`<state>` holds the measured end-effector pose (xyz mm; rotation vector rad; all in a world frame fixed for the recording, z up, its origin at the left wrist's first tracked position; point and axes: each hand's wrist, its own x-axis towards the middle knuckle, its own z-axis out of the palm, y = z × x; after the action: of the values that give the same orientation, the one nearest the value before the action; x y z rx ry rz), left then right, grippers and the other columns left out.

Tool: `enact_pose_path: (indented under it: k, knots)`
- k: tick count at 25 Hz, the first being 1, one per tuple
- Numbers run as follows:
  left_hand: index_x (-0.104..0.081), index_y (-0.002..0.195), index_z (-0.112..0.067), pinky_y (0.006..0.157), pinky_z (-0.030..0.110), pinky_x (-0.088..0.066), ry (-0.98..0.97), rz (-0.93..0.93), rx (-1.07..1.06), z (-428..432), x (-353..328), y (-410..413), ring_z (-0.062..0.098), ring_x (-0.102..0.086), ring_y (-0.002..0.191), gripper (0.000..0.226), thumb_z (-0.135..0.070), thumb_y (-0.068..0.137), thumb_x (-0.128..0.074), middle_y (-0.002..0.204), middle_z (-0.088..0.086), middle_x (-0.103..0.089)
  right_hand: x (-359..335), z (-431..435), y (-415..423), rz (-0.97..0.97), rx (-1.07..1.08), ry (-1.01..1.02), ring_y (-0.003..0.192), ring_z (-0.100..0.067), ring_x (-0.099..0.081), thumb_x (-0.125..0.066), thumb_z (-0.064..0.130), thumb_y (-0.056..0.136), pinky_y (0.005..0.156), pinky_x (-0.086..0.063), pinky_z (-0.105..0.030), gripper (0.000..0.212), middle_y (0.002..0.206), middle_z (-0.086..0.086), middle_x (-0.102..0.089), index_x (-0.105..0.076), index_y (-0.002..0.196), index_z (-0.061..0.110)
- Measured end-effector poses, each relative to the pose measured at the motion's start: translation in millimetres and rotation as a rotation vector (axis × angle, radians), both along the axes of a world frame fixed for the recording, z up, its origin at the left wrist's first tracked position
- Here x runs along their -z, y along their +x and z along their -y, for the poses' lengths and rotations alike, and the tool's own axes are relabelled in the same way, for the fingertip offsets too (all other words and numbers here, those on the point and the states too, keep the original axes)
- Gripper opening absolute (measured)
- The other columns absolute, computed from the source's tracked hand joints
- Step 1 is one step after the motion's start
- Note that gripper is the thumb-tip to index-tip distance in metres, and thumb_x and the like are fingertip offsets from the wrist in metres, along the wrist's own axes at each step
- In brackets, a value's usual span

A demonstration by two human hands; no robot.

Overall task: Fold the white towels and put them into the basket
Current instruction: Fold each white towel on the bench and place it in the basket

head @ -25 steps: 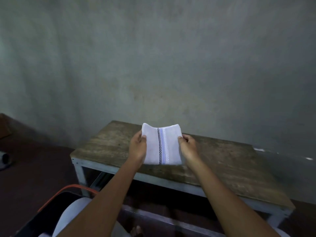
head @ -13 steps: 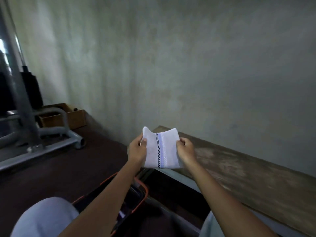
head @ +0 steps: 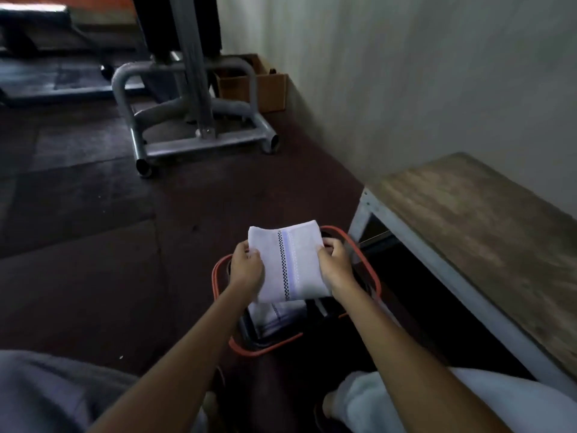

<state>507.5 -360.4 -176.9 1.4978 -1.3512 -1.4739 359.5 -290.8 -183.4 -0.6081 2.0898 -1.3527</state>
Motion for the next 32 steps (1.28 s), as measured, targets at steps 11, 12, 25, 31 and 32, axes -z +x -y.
enact_pose_path:
  k: [11,12,25,31,32]
  knots:
    - [-0.043,0.113,-0.002,0.083,0.04,-0.048,0.315,0.22,-0.141,43.7,174.9,-26.9,0.027,-0.055,0.092,0.031,-0.006,0.083,-0.035,0.11,0.017,-0.054,208.6,70.0,-21.4,0.204,-0.164,0.254,0.098,-0.017,-0.061,-0.054,0.023,0.089,0.085,-0.05,-0.032,0.017,0.107,0.0,-0.064,-0.055,0.106,0.027]
    - [-0.042,0.115,0.002,0.085,0.038,-0.047,0.309,0.261,-0.146,43.5,183.8,-28.6,0.03,-0.055,0.097,0.033,-0.006,0.084,-0.037,0.111,0.018,-0.054,211.8,71.6,-21.9,0.206,-0.182,0.274,0.099,-0.016,-0.06,-0.054,0.024,0.09,0.087,-0.049,-0.032,0.019,0.107,0.0,-0.063,-0.055,0.109,0.025]
    - [-0.027,0.145,-0.006,0.117,0.03,-0.019,-0.179,0.29,-0.155,13.7,194.5,-27.9,0.019,-0.024,0.142,0.052,-0.003,0.094,-0.038,0.151,0.009,-0.031,205.1,73.2,-32.3,-0.309,-0.41,0.299,0.108,-0.028,-0.056,-0.047,0.026,0.094,0.088,-0.046,-0.036,0.035,0.118,-0.011,-0.059,-0.052,0.124,0.011]
    - [-0.012,0.148,-0.005,0.118,0.043,0.001,-0.174,0.863,0.381,28.8,231.0,-32.6,0.029,0.005,0.146,0.054,-0.026,0.1,-0.022,0.158,0.013,-0.003,223.1,83.7,-22.1,-0.882,-0.905,0.44,0.144,-0.021,-0.024,-0.005,0.05,0.081,0.112,-0.026,-0.045,0.08,0.156,-0.007,-0.025,-0.029,0.146,0.011]
    - [-0.009,0.149,-0.006,0.118,0.043,0.003,-0.176,0.905,0.408,33.6,236.0,-34.7,0.029,0.008,0.145,0.055,-0.029,0.1,-0.02,0.158,0.012,0.001,230.9,87.5,-23.8,-0.848,-0.946,0.508,0.147,-0.018,-0.013,0.003,0.052,0.078,0.115,-0.017,-0.045,0.084,0.159,-0.005,-0.013,-0.018,0.15,0.013]
